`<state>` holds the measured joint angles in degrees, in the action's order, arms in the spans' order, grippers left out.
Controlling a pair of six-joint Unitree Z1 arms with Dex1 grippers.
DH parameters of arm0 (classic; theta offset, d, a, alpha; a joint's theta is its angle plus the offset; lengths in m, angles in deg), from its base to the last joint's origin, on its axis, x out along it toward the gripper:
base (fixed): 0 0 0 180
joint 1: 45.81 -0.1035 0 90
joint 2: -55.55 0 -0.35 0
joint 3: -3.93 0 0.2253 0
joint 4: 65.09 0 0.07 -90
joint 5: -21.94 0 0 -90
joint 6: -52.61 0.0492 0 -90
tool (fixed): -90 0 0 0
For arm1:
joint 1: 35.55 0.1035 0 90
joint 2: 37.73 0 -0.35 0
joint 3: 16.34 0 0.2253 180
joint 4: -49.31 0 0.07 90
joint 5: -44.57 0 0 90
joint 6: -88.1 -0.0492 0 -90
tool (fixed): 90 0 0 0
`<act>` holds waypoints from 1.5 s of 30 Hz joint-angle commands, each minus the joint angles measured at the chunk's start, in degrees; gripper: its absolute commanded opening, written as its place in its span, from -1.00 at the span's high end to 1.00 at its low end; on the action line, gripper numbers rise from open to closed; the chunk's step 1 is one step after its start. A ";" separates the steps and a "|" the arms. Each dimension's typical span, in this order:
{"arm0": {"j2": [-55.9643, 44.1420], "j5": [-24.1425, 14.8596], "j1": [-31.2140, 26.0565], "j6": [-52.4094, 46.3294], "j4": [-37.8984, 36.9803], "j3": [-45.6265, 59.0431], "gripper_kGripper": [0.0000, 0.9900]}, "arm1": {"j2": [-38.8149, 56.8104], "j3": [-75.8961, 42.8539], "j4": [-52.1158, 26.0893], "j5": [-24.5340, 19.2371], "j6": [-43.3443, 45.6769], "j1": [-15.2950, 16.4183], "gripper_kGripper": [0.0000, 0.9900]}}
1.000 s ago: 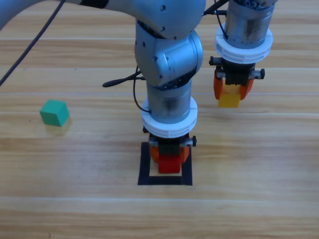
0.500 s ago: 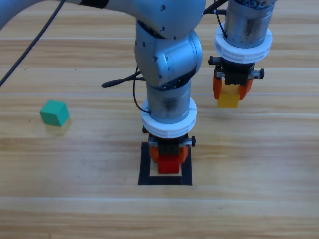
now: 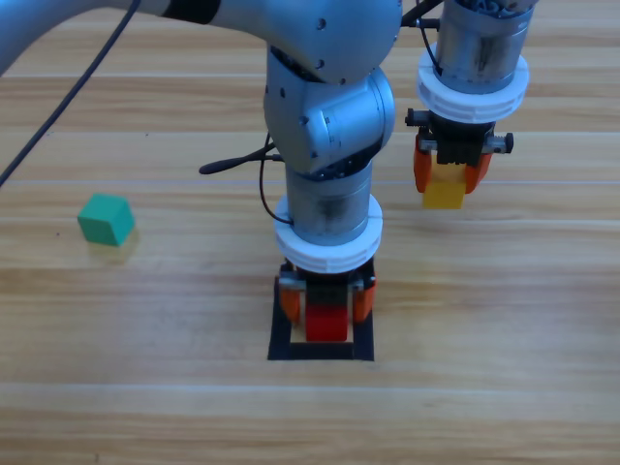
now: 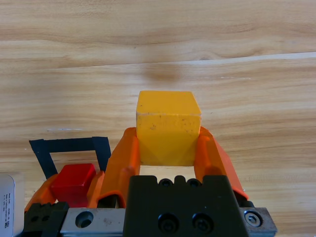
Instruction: Stack the blocks in the rectangular block: red at the bottom, yellow in the middle, green on top
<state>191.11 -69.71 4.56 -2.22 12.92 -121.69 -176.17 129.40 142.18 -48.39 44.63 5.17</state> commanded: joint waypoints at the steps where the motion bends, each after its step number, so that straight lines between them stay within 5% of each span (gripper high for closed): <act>1: 2.51 -0.81 0.95 -0.63 0.37 0.40 -1.00 | 0.81 0.48 0.89 0.76 0.67 -1.09 1.00; 9: -2.58 -1.78 0.86 0.77 1.16 -0.57 -1.00 | 2.57 -0.05 0.89 -0.38 0.58 -1.09 1.00; 21: -15.94 -2.31 -6.52 8.24 14.78 -10.76 -1.00 | 4.76 -0.57 0.97 0.33 -0.38 -0.91 1.00; 33: -19.64 -3.19 -33.15 35.14 12.41 3.91 -1.00 | 6.52 -1.45 2.91 6.04 -2.49 8.05 1.00; 45: -12.52 -2.92 -35.26 41.11 10.47 2.51 -1.00 | 2.65 0.75 2.82 6.13 -3.90 12.71 1.00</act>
<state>173.89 -72.26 -29.99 37.89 24.60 -119.05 -170.89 129.34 144.06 -43.01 41.29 15.18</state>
